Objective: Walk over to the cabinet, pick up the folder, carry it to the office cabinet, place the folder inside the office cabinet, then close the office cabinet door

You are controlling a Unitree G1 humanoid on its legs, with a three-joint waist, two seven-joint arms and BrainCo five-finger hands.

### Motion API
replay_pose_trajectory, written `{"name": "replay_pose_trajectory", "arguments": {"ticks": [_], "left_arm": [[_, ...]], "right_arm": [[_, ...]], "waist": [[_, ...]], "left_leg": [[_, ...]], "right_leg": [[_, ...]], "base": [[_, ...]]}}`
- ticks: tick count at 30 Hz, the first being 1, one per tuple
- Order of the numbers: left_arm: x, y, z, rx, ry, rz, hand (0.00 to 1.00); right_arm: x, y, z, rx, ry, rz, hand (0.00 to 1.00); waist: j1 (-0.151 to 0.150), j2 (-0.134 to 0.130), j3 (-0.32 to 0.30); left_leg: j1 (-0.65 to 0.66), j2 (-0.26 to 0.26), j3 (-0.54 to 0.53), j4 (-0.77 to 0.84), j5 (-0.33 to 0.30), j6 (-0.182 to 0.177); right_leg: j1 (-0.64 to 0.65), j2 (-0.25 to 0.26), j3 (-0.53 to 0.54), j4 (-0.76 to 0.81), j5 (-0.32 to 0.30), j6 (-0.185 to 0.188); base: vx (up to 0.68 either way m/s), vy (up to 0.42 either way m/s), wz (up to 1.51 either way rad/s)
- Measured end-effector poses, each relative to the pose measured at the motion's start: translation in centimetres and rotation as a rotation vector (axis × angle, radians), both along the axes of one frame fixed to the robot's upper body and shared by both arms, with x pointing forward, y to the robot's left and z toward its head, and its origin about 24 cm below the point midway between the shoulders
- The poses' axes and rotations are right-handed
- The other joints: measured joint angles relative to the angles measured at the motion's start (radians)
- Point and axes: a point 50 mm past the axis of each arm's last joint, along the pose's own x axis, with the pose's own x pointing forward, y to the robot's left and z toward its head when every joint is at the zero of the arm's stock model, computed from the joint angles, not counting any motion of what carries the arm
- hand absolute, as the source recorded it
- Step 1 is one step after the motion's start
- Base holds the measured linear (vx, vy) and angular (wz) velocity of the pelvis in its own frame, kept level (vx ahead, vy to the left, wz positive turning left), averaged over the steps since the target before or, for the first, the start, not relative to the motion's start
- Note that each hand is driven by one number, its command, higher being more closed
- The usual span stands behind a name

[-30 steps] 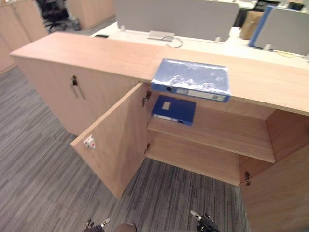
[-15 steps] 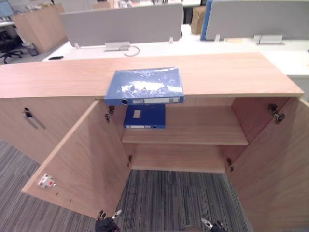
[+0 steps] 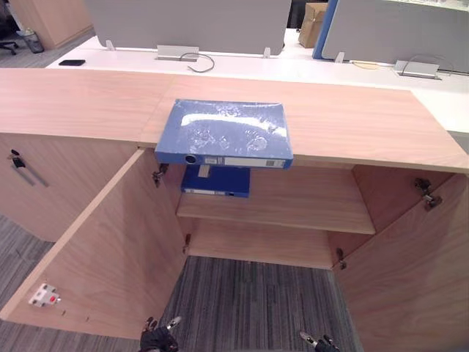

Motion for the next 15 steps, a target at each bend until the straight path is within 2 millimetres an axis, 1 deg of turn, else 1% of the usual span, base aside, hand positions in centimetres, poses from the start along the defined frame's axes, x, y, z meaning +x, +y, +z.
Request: {"name": "replay_pose_trajectory", "arguments": {"ticks": [1, 2, 3, 4, 5, 6, 7, 8, 9, 10, 11, 12, 13, 14, 15], "left_arm": [[0.2, 0.0, 0.1, 0.000, -0.012, 0.005, 0.00], [0.3, 0.1, 0.2, 0.003, -0.019, 0.006, 0.00], [0.7, 0.3, 0.4, 0.007, -0.037, 0.011, 0.00], [0.8, 0.1, 0.4, 0.003, -0.043, 0.002, 0.00], [1.1, 0.1, 0.5, 0.004, -0.053, -0.005, 0.00], [1.5, 0.0, 0.7, 0.010, -0.068, -0.025, 0.00], [1.7, -0.2, 0.7, 0.008, -0.076, -0.043, 0.00], [1.7, -0.4, 0.7, 0.005, -0.077, -0.056, 0.00], [2.0, -0.4, 0.8, 0.010, -0.085, -0.091, 0.00], [2.8, -0.1, 1.1, 0.022, -0.104, -0.122, 0.00], [3.0, -0.2, 1.2, 0.022, -0.109, -0.138, 0.00], [3.4, -0.7, 1.2, 0.010, -0.122, -0.187, 0.00], [3.7, -1.4, 1.2, -0.002, -0.129, -0.238, 0.00], [3.9, -1.5, 1.3, -0.004, -0.137, -0.260, 0.00], [4.0, -1.8, 1.3, -0.016, -0.145, -0.301, 0.00]], "right_arm": [[0.0, 0.0, 0.0, -0.001, 0.000, 0.004, 0.00], [0.1, 0.1, 0.0, 0.000, 0.000, 0.011, 0.00], [0.4, 0.3, 0.1, 0.002, -0.009, 0.026, 0.00], [0.7, 0.3, 0.1, -0.002, -0.015, 0.034, 0.00], [0.9, 0.3, 0.2, -0.002, -0.019, 0.042, 0.00], [1.4, 0.4, 0.2, -0.003, -0.030, 0.050, 0.00], [1.9, 0.4, 0.3, -0.004, -0.039, 0.056, 0.00], [1.9, 0.3, 0.4, -0.010, -0.041, 0.060, 0.00], [2.1, 0.2, 0.4, -0.016, -0.041, 0.079, 0.00], [2.4, 0.9, 0.3, -0.003, -0.045, 0.101, 0.00], [2.4, 1.1, 0.3, 0.003, -0.046, 0.101, 0.00], [2.5, 1.2, 0.3, 0.005, -0.049, 0.101, 0.00], [2.7, 1.2, 0.4, 0.003, -0.055, 0.103, 0.00], [2.9, 1.3, 0.4, 0.005, -0.058, 0.104, 0.00], [3.1, 1.5, 0.4, 0.014, -0.066, 0.111, 0.00]], "waist": [[0.002, 0.003, 0.001], [0.003, 0.005, 0.001], [0.013, -0.009, 0.010], [0.026, -0.008, 0.011], [0.030, -0.010, 0.013], [0.033, -0.011, 0.017], [0.036, -0.010, 0.022], [0.036, 0.000, 0.021], [0.040, 0.003, 0.026], [0.036, -0.030, 0.036], [0.034, -0.043, 0.033], [0.031, -0.053, 0.027], [0.027, -0.055, 0.025], [0.027, -0.054, 0.024], [0.026, -0.056, 0.021]], "left_leg": [[-0.054, 0.022, -0.015, 0.148, 0.015, 0.013], [-0.076, 0.032, -0.020, 0.218, 0.039, 0.010], [-0.136, 0.048, -0.019, 0.353, 0.067, 0.007], [-0.167, 0.047, 0.006, 0.380, 0.001, 0.016], [-0.181, 0.038, 0.021, 0.362, -0.027, 0.023], [-0.204, 0.005, 0.030, 0.282, -0.054, 0.038], [-0.207, -0.030, 0.026, 0.126, -0.045, 0.046], [-0.201, -0.043, 0.015, 0.022, 0.009, 0.049], [-0.182, -0.068, 0.000, -0.065, 0.084, 0.054], [-0.150, -0.102, 0.009, -0.134, 0.112, 0.065], [-0.138, -0.120, 0.011, -0.177, 0.135, 0.072], [-0.115, -0.153, 0.016, -0.259, 0.181, 0.083], [-0.087, -0.178, 0.021, -0.331, 0.217, 0.090], [-0.072, -0.187, 0.025, -0.371, 0.237, 0.092], [-0.038, -0.200, 0.030, -0.462, 0.285, 0.092]], "right_leg": [[0.033, 0.014, 0.000, -0.019, 0.000, -0.005], [0.053, 0.019, 0.001, -0.032, -0.001, -0.008], [0.091, 0.015, 0.011, -0.049, 0.000, -0.021], [0.109, 0.002, 0.033, -0.049, -0.001, -0.023], [0.114, -0.009, 0.047, -0.049, -0.001, -0.024], [0.117, -0.035, 0.066, -0.045, -0.001, -0.023], [0.119, -0.061, 0.078, -0.032, -0.002, -0.021], [0.118, -0.061, 0.081, -0.026, -0.007, -0.014], [0.115, -0.070, 0.096, -0.021, -0.024, 0.014], [0.108, -0.090, 0.105, -0.027, -0.027, 0.019], [0.094, -0.091, 0.120, -0.028, -0.026, 0.017], [0.060, -0.092, 0.133, -0.030, -0.023, 0.012], [0.046, -0.105, 0.133, -0.026, -0.021, 0.011], [0.044, -0.113, 0.137, -0.030, -0.019, 0.014], [0.039, -0.120, 0.142, -0.039, -0.017, 0.017]], "base": [[0.15, -0.007, -0.06], [0.16, 0.002, -0.14], [0.16, 0.033, -0.28], [0.15, 0.064, -0.37], [0.15, 0.167, -0.46], [0.14, 0.233, -0.50], [0.11, 0.203, -0.45], [0.09, 0.187, -0.37], [0.12, 0.195, -0.16], [0.13, 0.208, -0.04], [0.09, 0.121, 0.17], [0.01, 0.032, 0.18], [0.02, 0.026, 0.14], [0.04, 0.023, 0.01], [0.05, 0.007, -0.03]]}}
